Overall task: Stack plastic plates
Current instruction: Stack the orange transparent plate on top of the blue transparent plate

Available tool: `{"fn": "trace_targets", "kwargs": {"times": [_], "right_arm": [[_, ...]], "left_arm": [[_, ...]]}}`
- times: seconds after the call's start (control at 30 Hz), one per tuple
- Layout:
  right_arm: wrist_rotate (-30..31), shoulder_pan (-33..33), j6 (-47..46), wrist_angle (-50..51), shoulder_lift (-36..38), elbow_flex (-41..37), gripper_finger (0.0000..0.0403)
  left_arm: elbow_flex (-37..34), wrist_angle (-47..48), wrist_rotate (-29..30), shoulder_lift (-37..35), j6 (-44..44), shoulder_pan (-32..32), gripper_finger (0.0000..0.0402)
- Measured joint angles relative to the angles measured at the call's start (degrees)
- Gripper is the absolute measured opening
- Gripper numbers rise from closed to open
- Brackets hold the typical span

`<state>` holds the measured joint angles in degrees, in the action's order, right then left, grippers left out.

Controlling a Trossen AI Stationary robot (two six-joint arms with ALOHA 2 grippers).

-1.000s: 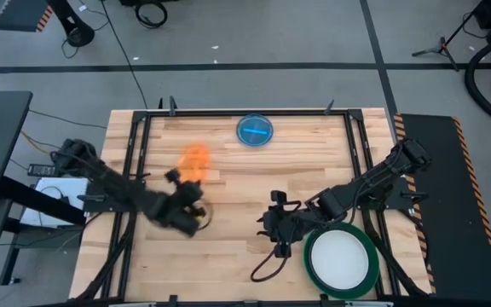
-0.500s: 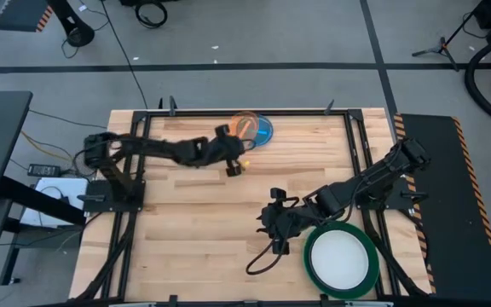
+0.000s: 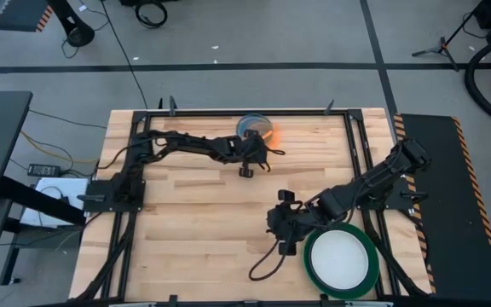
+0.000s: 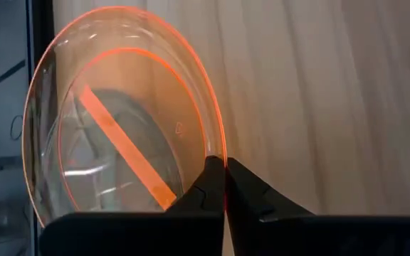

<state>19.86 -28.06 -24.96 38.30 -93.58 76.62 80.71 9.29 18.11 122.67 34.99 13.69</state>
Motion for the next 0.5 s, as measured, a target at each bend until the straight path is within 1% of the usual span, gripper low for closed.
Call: {"fn": "trace_targets", "kwargs": {"times": [0.1, 0.23, 0.4, 0.5], "right_arm": [[0.01, 0.85, -2.17, 2.2, 0.0, 0.0, 0.0153], [0.04, 1.29, -2.14, 2.76, 0.0, 0.0, 0.0153], [0.13, 1.29, -2.04, 2.78, 0.0, 0.0, 0.0153], [0.13, 1.38, -1.97, 2.76, 0.0, 0.0, 0.0153]], "left_arm": [[1.63, 0.18, 0.03, 1.05, 0.2, 0.35, 0.0009], [1.73, 0.78, 0.37, 1.12, -0.55, 0.68, 0.0011], [1.73, 3.07, 4.53, 1.12, 0.19, 0.68, 0.0012], [1.73, 3.17, 5.99, 1.14, 0.41, 0.77, 0.0012]]}}
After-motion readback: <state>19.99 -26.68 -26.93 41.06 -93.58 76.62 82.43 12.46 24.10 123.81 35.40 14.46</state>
